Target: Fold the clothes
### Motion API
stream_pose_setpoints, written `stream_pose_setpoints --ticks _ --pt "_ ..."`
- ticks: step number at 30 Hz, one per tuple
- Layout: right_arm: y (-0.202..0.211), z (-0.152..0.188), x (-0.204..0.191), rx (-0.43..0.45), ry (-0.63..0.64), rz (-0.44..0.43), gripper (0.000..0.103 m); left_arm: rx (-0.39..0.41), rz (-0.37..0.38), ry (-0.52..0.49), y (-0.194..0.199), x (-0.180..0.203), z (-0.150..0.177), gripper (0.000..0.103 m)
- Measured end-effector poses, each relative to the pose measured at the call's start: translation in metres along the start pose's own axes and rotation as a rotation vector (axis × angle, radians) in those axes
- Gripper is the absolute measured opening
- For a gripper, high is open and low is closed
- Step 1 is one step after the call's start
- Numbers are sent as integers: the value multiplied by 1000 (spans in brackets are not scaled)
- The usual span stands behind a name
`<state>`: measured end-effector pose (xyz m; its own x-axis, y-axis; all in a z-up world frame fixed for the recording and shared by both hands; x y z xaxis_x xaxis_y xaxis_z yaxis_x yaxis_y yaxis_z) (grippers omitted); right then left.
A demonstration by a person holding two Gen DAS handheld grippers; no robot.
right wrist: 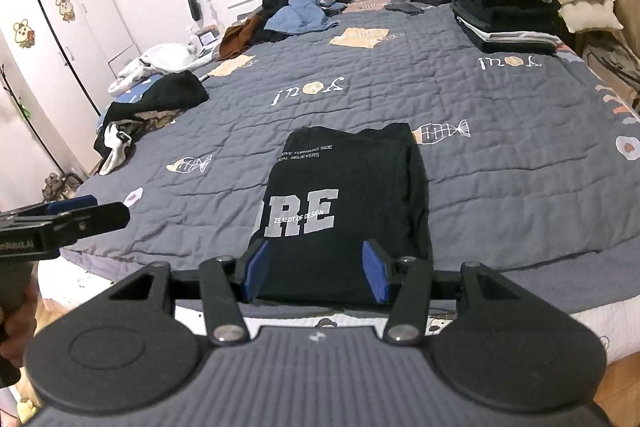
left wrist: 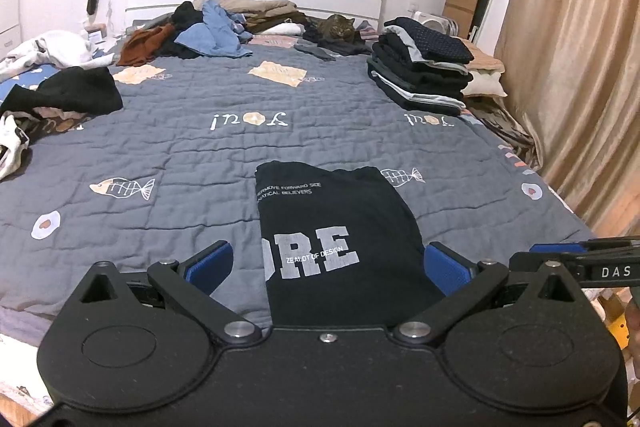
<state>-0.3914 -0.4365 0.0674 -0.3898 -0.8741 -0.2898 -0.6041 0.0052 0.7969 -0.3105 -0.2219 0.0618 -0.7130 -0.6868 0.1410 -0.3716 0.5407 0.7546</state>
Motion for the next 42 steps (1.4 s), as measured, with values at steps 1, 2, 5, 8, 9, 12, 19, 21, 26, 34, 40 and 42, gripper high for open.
stream_pose_setpoints --ticks 1,2,5,8,9,12,19,21,26,34,40,42 --pt "-1 0 0 -3 -3 -1 51 -1 3 0 -2 -1 0 103" --pt "-2 0 1 -6 -6 -1 51 -2 5 0 -4 -1 0 103" --pt "-5 -2 2 -17 -9 7 51 -6 17 4 -9 -3 1 103" --pt "-6 -6 4 -19 -13 18 51 -9 31 14 -16 -7 2 103" --pt "-6 -7 4 -18 -12 20 51 -10 30 17 -17 -8 4 103" --pt "-5 -9 6 -19 -13 28 51 -13 28 18 -22 -9 8 103" --pt "3 -12 8 -10 5 20 51 -20 14 20 -23 -4 14 103" --pt "4 -11 9 -15 11 14 51 -18 9 20 -21 0 14 103" --pt "9 -9 9 -24 17 -5 52 -23 -8 14 -18 11 16 103" --pt "9 1 10 -8 0 -47 55 -22 -30 1 -21 22 20 103" --pt "-1 6 6 -22 41 -71 77 -16 -34 3 -28 22 23 103" --pt "-4 7 5 -25 45 -79 83 -22 -27 8 -33 20 23 103"
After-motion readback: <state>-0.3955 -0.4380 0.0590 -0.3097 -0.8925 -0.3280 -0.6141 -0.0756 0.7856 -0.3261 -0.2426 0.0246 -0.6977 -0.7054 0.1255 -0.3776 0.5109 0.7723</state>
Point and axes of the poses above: each gripper's, at about its wrist camera, not at the fingertips, and y roughly against the way its jaws point, x to its right, z to its underside, the point moved 3 cm from there along -y, roughly the way its jaws point, and after that the axes turned 12 degrees about -x, right-handed, at the moved point
